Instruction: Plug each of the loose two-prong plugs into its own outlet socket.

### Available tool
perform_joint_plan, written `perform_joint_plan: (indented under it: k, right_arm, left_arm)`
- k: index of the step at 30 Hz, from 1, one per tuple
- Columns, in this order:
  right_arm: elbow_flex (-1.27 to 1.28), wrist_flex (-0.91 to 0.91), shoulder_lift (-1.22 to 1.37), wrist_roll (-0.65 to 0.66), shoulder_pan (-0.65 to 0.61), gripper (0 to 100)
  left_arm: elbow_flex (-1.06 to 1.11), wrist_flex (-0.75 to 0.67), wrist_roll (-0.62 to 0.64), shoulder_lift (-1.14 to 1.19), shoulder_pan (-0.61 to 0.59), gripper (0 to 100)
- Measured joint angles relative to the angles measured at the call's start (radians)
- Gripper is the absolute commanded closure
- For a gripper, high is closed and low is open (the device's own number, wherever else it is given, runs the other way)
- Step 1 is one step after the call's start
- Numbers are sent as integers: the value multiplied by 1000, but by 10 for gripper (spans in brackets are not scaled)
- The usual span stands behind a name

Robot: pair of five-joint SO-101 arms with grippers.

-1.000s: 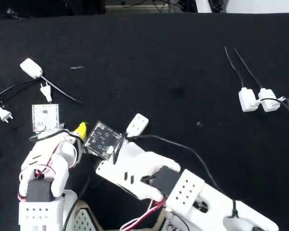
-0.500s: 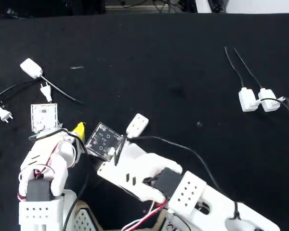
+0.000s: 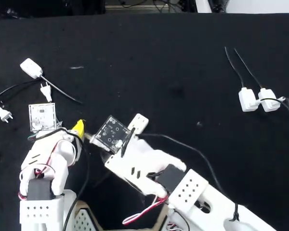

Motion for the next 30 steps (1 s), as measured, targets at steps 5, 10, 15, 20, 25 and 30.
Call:
perform_joint_plan:
  k: [5,10,15,20,25,30]
  right_arm:
    - [0,-43,84,-2,-6,988]
    - [-55,-123,311,-2,-6,988]
    - [-143,-166,512,-2,-6,983]
    - [-207,-193,634,-2,-6,929]
    - [-290,-193,753,-32,37,896]
    - [-413,-147,901,-57,37,895]
  left_arm:
    - [11,-21,11,2,3,805]
    - [11,-21,38,2,2,805]
    - [46,-21,38,2,0,805]
    - [51,-21,38,2,-98,805]
    - [51,-21,38,2,-189,805]
    - [51,-21,38,2,-256,805]
